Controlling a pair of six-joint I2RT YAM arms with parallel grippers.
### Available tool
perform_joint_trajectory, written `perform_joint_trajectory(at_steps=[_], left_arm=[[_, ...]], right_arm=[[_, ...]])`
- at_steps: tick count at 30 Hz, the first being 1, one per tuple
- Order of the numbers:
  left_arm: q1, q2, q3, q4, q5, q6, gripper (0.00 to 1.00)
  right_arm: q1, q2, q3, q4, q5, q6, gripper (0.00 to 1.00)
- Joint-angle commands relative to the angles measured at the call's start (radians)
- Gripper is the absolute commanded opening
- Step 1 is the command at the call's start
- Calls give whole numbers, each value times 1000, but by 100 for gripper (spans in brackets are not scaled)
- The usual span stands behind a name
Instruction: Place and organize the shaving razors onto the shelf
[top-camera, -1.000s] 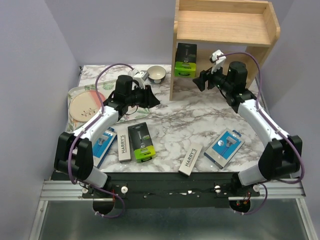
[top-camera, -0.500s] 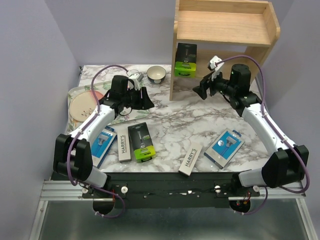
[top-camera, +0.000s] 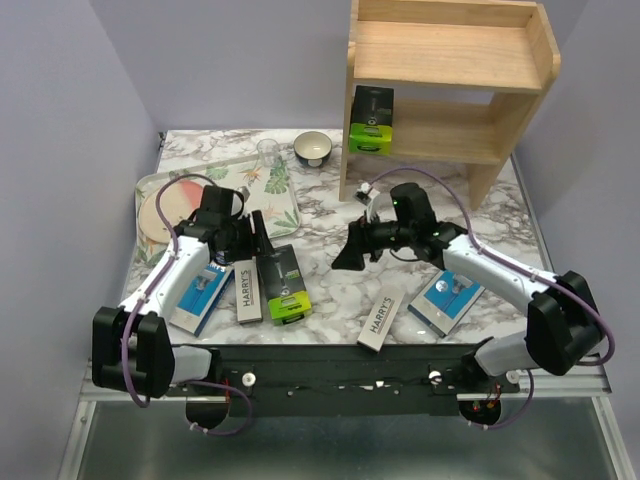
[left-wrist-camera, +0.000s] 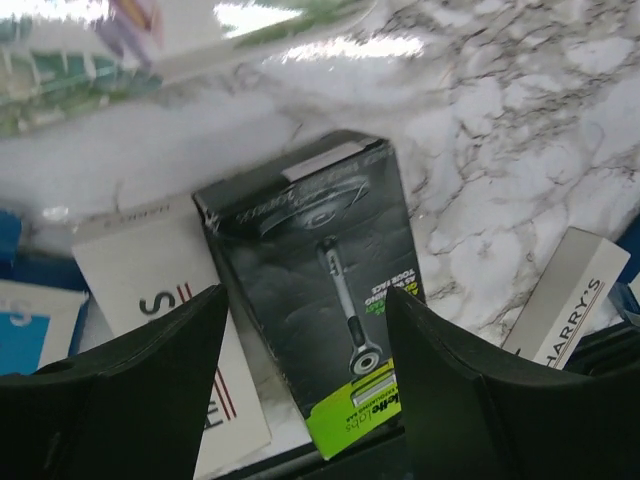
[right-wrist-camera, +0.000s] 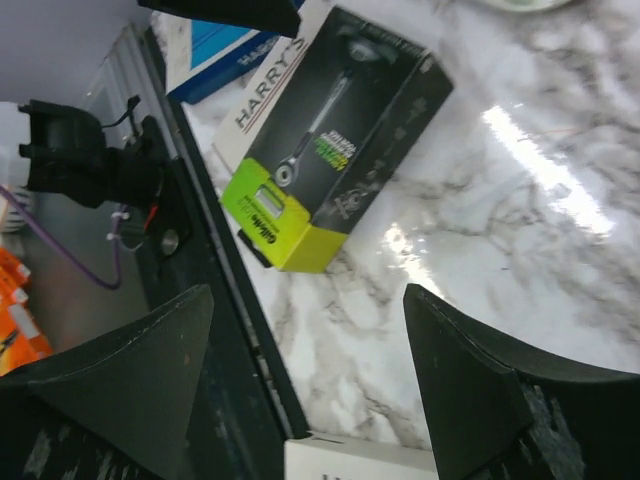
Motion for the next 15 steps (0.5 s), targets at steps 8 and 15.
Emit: perform_joint_trajectory(at_steps=[8, 15], left_arm=[[13, -107, -267, 85, -19, -283, 69], [-7, 32, -262, 201, 122, -342, 54]], right_arm=[[155, 208, 101, 29, 115, 233, 91], [152, 165, -12, 86, 78, 342, 90]])
